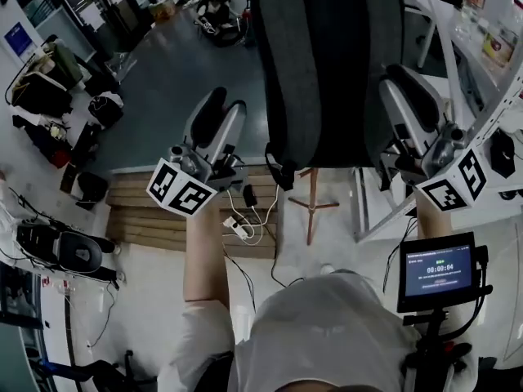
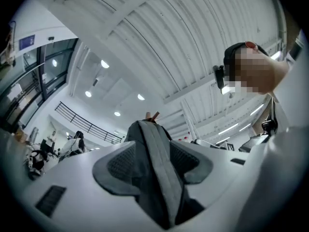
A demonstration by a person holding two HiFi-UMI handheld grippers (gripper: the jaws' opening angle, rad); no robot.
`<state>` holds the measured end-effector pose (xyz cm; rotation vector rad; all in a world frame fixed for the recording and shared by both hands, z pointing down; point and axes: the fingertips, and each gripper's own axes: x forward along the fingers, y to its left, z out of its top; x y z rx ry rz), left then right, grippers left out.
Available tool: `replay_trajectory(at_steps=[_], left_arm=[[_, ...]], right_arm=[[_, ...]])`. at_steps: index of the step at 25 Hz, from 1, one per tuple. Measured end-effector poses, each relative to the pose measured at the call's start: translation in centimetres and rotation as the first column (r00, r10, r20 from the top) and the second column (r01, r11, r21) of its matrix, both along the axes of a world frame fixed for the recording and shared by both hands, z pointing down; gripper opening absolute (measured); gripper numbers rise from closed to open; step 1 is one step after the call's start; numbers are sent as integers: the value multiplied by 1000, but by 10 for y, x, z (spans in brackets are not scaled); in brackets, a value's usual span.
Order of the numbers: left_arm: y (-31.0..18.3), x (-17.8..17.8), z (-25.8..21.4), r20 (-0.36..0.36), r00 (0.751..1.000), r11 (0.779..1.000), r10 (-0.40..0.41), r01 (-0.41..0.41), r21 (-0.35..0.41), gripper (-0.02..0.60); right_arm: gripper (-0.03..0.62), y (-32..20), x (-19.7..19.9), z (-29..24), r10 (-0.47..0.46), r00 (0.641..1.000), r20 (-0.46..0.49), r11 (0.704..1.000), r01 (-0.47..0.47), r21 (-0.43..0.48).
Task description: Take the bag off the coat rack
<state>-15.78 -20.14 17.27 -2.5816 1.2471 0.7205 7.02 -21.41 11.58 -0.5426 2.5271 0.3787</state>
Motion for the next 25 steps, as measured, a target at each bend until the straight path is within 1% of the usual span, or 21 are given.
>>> replay_trajectory(at_steps=[3,5,6,7,9,10,12,13,14,15,16,17,18,20,22,23,25], left_arm=[[-27,15,-24,55,998,999,28,-29,15,230],[-40,26,-34,84,996,999,40,-42,17,230],[-47,31,-36,97,994,999,49,-50,15,230],[-54,36,-36,112,992,998,60,-61,10,230],[-74,45,-33,144,986,997,82,-82,-4,230],[-86,46,-31,159,984,996,86,-85,-8,238],[-109,41,-30,171,982,996,84,-82,-18,267],[-118,37,-29,166,982,996,90,-85,-33,292],[-124,33,-26,161,982,994,99,-92,-54,318],[-129,31,-23,159,981,993,108,-97,-73,345],[-133,31,-19,161,980,991,115,-102,-87,370],[-135,32,-16,160,979,989,127,-112,-97,391],[-137,33,-15,152,977,985,149,-133,-107,405],[-140,39,-14,115,969,970,219,-203,-132,413],[-143,49,-14,51,954,948,294,-285,-140,413],[-144,54,-14,10,947,940,321,-317,-129,411],[-142,59,-15,-53,940,935,337,-341,-92,414]], right_arm=[[127,-29,28,-8,105,994,-25,994,-105,-5],[137,-46,37,-4,134,989,-62,990,-136,-30],[139,-54,39,0,137,987,-84,989,-141,-45],[177,-64,41,7,132,986,-106,988,-139,-64],[195,-88,41,22,110,983,-148,987,-126,-103],[229,-103,42,28,98,982,-163,985,-119,-122],[244,-128,44,33,77,982,-175,982,-105,-159],[289,-136,46,34,66,983,-173,979,-97,-178],[316,-142,47,35,56,984,-170,976,-90,-198],[371,-146,48,36,47,985,-168,973,-83,-217],[408,-149,48,39,33,985,-168,969,-72,-236],[446,-152,48,41,10,986,-167,965,-53,-257],[471,-155,46,43,-21,986,-163,959,-26,-281],[494,-160,39,44,-92,986,-139,947,43,-319],[503,-162,30,43,-141,985,-97,939,102,-329],[503,-162,27,43,-152,985,-78,938,119,-326],[503,-162,23,43,-149,987,-55,939,124,-321]])
